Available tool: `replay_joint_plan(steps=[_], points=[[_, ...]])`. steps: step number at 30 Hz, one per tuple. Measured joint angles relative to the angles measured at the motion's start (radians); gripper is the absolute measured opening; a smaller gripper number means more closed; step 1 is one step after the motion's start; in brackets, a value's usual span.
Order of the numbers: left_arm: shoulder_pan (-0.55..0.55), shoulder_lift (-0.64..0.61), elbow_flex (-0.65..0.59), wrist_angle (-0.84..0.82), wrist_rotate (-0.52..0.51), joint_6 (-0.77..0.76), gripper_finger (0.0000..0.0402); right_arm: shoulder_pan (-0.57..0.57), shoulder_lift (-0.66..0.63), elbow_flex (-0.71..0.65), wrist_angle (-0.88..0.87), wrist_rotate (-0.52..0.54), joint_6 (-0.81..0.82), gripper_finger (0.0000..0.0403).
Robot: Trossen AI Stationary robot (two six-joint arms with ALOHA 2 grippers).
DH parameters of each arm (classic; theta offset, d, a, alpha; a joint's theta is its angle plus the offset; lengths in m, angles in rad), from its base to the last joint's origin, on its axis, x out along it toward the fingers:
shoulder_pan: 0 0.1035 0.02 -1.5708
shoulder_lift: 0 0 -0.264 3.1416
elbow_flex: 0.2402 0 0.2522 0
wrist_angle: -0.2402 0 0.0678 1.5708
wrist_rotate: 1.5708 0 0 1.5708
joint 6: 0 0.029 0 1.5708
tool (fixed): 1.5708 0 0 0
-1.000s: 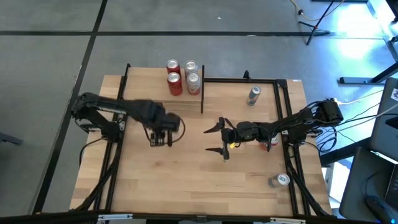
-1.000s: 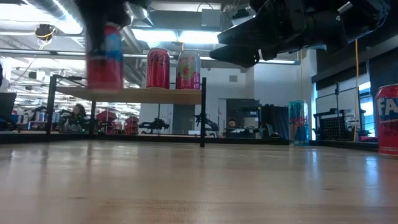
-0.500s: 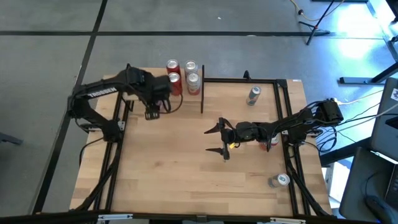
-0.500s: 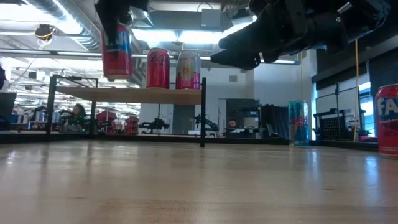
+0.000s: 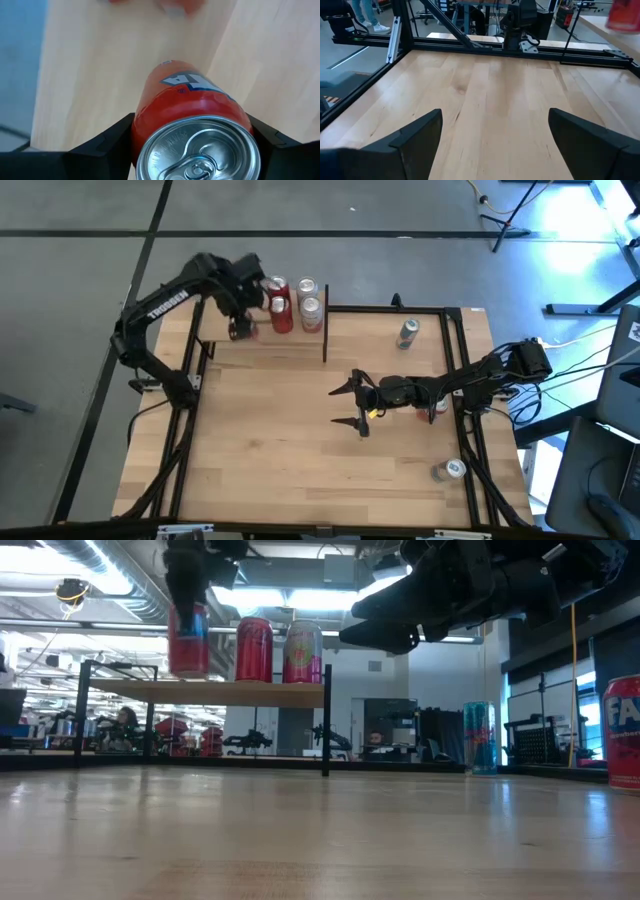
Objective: Place canned beverage on shelf
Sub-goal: Put the left red soda can on the shelf
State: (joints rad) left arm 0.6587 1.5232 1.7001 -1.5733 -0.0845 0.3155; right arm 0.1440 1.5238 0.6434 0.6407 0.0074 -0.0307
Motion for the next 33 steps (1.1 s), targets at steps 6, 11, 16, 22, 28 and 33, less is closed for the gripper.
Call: replay_joint_plan(steps=[6,11,16,22,28,33], points=[[0.108,0.111,0.193,0.003,0.118,0.027,0.0241,0.0,0.0,0.0,-0.001,0.019,0.0,0.0351],[0.17,0.198,0.277,0.006,0.141,0.032,0.0241,0.0,0.0,0.0,-0.035,0.034,0.0,0.0351],[0.22,0.21,0.261,0.001,0.141,0.035,0.0241,0.0,0.0,0.0,-0.044,0.034,-0.004,0.0351],[0.23,0.211,0.249,0.001,0.135,0.012,0.0241,0.0,0.0,0.0,-0.043,0.045,-0.019,0.0351],[0.201,0.211,0.249,0.002,0.102,0.005,0.0241,0.0,0.0,0.0,-0.044,0.045,-0.02,0.0351],[0.196,0.211,0.248,0.002,0.027,-0.015,0.0241,0.0,0.0,0.0,-0.045,0.045,-0.026,0.0351]])
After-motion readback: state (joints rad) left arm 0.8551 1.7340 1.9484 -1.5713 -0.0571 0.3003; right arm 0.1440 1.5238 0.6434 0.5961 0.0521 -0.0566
